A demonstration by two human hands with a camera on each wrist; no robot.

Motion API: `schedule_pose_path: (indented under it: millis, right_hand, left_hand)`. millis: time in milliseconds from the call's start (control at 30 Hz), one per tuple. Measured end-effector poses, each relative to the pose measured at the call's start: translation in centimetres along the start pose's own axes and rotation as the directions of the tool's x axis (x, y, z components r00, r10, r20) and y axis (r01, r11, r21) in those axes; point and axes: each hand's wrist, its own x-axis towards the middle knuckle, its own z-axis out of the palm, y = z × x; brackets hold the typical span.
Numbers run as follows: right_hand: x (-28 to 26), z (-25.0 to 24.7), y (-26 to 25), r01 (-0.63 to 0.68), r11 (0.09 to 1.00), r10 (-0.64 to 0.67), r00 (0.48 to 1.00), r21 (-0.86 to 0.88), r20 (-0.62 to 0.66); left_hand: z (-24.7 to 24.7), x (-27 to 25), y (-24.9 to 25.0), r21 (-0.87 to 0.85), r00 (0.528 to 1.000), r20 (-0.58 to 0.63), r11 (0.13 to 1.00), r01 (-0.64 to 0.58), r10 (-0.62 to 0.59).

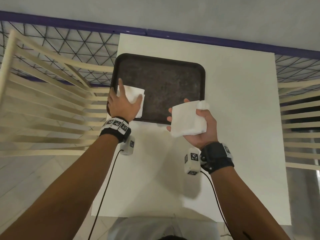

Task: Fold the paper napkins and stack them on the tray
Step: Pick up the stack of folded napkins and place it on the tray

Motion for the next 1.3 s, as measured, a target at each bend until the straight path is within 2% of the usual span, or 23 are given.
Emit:
schedule_pose_path:
  millis: [133,267,667,967,1300]
  right_hand:
    - [0.0,0.3,0.2,-0.004,1.000,0.003,1.000,-0.016,-0.020]
    - [-0.1,0.1,0.4,-0.005,1.000,0.005,1.000,-0.009,-0.023]
    - [-0.2,0.3,0.8,-0.018,0.999,0.015,0.997,-0.035,-0.074]
    - [-0.3,0.5,1.0,0.025,0.997,-0.030,0.997,-0.069,-0.066]
    - [-0.2,0.0,0.9,0.005,0.997,-0.009,0.998,-0.082,-0.054]
  left_hand:
    - [0.9,0.6,0.5,0.187,0.992,0.125,0.982,-0.024,0.001]
    - [1.8,1.0,0.6,0.281,0.990,0.140,0.960,-0.004,-0.037]
    - [1.8,1.7,-0.3,0.258,0.994,0.081,0.965,0.045,-0.068]
    - [1.9,1.6,-0.9,0.243,0.998,0.058,0.970,0.022,-0.037]
    - [1.0,1.4,0.2,0.208,0.997,0.045,0.977,0.049,-0.059]
